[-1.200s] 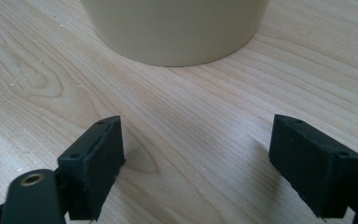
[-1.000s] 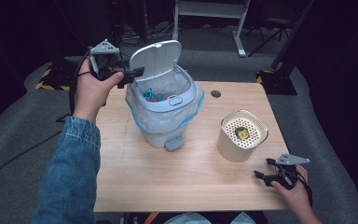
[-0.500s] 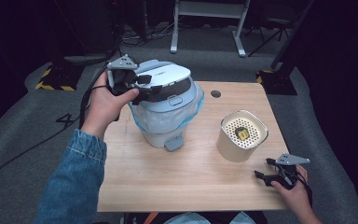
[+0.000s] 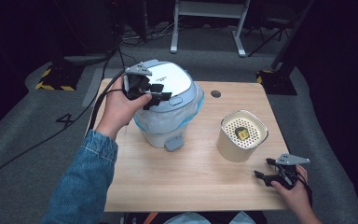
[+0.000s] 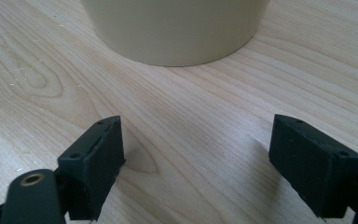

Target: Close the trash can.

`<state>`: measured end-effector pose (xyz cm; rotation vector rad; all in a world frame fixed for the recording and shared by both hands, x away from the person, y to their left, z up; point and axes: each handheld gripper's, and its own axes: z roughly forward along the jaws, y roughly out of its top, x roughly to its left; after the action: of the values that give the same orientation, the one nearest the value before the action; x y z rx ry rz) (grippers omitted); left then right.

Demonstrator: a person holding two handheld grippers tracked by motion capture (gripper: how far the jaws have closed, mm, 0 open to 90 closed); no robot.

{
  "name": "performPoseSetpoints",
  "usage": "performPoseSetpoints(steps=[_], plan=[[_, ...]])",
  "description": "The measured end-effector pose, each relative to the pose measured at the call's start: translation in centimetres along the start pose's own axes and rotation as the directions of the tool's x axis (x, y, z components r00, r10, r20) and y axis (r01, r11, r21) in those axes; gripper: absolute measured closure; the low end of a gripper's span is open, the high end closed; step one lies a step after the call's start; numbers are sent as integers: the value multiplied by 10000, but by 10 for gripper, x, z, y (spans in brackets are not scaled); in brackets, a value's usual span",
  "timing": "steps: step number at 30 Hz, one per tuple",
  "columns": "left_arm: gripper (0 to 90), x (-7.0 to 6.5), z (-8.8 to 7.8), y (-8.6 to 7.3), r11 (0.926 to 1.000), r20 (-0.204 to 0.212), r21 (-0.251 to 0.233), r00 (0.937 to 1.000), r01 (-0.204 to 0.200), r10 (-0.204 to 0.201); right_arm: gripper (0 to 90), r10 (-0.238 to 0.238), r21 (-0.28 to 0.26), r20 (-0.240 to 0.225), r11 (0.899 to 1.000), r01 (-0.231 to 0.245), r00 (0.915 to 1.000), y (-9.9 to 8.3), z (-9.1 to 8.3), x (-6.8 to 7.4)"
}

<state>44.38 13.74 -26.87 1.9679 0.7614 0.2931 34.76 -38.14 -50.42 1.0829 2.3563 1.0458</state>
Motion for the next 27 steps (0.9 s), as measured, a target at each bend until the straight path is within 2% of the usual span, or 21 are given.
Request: performPoseSetpoints(steps=[4,6,8,13,15,16,17,18,20,22,25,26,27], plan=[[577,0,2,1,9994,-350,41,9988,-341,342,179,1,1,1,10000,-1,10000,0,0,0],[601,-2,3,2,9981,-770,165,9952,-601,612,179,0,0,0,10000,0,10000,0,0,0],[618,-4,5,2,9970,-943,241,9927,-730,749,179,0,2,0,10000,0,10000,0,0,0],[653,-3,7,3,9973,-894,257,9935,-686,707,179,-2,-1,1,10000,2,10000,0,0,0],[667,-4,7,4,9965,-1041,392,9916,-735,772,179,0,1,1,10000,0,10000,0,0,0],[706,-6,9,3,9944,-1263,524,9871,-923,983,179,1,7,9,10000,-1,10000,0,0,0],[708,-7,10,4,9930,-1359,598,9847,-1021,1094,179,5,4,3,10000,-5,10000,0,0,0],[710,-9,10,5,9922,-1389,659,9837,-1058,1141,179,2,1,0,10000,-2,10000,0,0,0],[708,-9,12,4,9917,-1172,497,9853,-1188,1240,179,0,6,10,10000,0,10000,0,0,0],[662,-8,13,3,9937,-1005,303,9888,-1079,1104,179,2,3,0,10000,-2,10000,0,0,0],[451,-9,13,3,9958,-795,268,9928,-875,894,179,1,2,-1,10000,-1,10000,0,0,0],[424,-10,11,3,9967,-673,273,9947,-759,776,179,2,1,1,10000,-2,10000,0,0,0],[421,-10,9,3,9964,-546,187,9950,-827,836,179,4,-2,-4,10000,-4,10000,0,0,0]])
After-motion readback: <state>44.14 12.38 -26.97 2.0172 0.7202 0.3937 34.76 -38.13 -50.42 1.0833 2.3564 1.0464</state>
